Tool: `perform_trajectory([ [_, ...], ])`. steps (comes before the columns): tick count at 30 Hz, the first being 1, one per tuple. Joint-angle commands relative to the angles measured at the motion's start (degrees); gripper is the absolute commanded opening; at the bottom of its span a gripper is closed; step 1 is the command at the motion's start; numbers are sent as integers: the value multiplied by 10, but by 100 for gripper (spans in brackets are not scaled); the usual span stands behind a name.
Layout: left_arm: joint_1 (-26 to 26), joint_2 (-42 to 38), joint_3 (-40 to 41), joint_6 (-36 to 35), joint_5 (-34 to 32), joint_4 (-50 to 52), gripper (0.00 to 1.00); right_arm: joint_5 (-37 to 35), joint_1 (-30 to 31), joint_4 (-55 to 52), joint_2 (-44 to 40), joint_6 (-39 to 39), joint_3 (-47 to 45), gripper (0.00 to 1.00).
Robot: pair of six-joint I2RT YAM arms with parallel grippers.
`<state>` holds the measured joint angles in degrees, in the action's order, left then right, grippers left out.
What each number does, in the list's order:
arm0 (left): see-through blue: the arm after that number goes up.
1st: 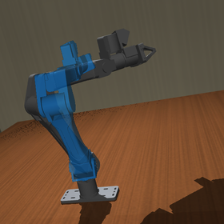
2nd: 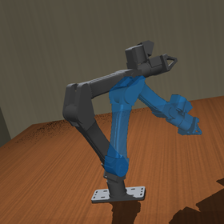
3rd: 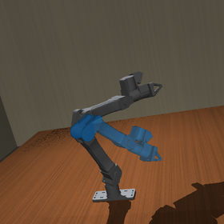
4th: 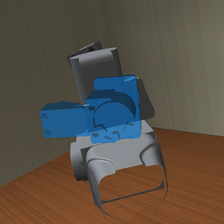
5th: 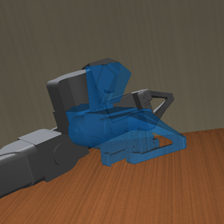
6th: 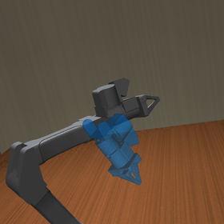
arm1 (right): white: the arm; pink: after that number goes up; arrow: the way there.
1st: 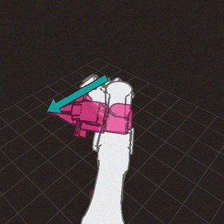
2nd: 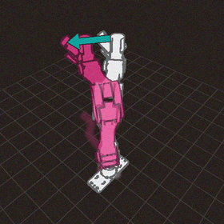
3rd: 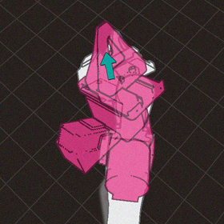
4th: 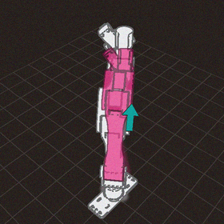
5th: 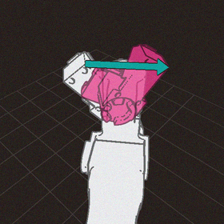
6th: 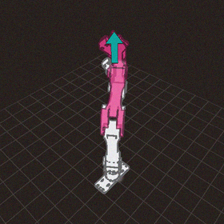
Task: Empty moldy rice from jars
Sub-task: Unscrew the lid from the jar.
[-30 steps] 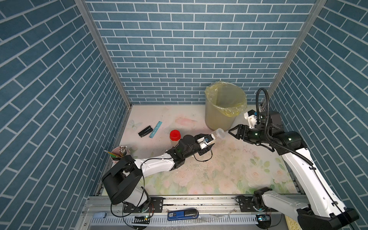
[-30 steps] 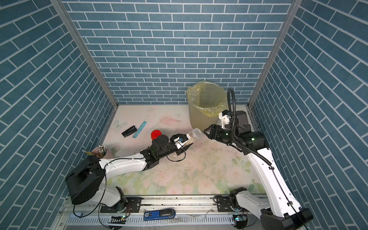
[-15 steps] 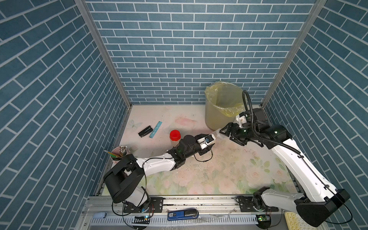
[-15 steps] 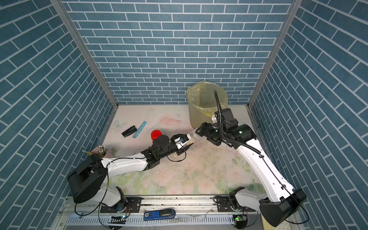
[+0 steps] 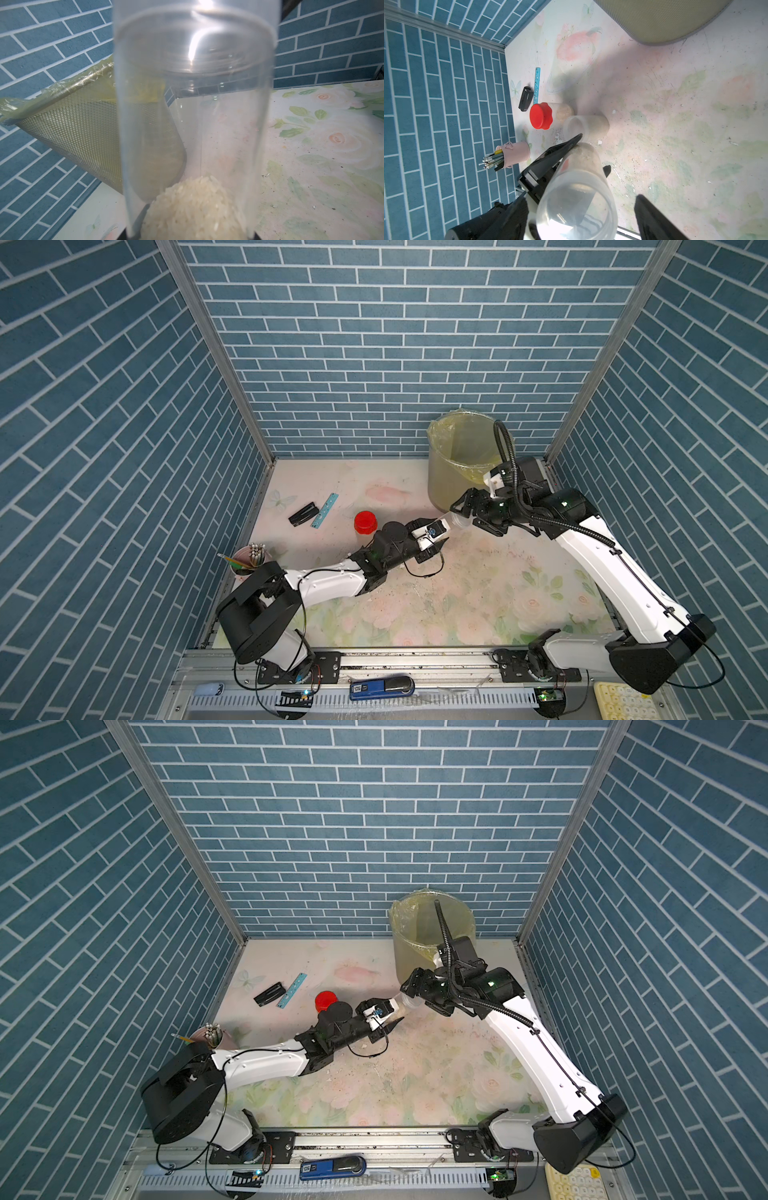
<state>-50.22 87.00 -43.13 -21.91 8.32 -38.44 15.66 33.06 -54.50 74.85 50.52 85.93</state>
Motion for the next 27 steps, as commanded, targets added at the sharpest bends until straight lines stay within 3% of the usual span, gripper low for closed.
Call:
perform_trajectory([
  [1,2,4,3,-3,-6,-26,33,-20,12,-32,11,-30,27,81],
  [27,2,14,0,-2,-10,-21,33,-7,23,-42,32,-74,37,63],
])
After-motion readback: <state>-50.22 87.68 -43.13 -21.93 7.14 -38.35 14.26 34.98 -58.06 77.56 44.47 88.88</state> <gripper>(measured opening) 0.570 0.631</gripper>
